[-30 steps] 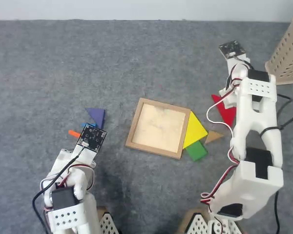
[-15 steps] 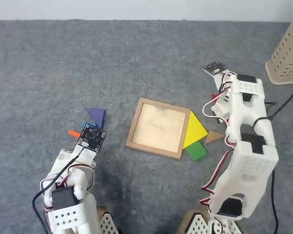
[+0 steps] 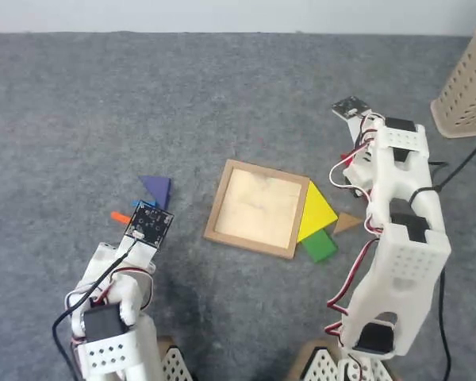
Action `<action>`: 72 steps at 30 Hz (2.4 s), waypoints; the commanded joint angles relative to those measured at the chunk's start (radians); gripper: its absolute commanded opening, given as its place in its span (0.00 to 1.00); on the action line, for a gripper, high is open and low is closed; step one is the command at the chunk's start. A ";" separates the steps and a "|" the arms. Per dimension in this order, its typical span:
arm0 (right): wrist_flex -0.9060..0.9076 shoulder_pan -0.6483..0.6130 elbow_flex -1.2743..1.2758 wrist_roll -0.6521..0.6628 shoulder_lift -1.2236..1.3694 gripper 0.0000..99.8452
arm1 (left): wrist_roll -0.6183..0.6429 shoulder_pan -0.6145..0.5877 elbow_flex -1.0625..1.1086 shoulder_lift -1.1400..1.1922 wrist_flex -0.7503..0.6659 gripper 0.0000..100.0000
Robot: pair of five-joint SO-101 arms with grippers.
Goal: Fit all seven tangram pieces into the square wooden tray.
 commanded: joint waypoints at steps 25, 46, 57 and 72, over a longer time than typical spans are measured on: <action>-0.044 -0.002 -0.120 0.095 0.016 0.36 | -0.014 0.000 -0.013 -0.023 0.008 0.01; -0.022 0.021 -0.144 0.028 0.087 0.11 | -0.014 0.000 -0.013 -0.023 0.008 0.01; 0.226 0.054 -0.204 -0.219 -0.088 0.26 | -0.014 0.000 -0.013 -0.023 0.008 0.01; 0.148 0.134 -0.209 -0.270 0.127 0.26 | -0.014 0.000 -0.013 -0.023 0.009 0.01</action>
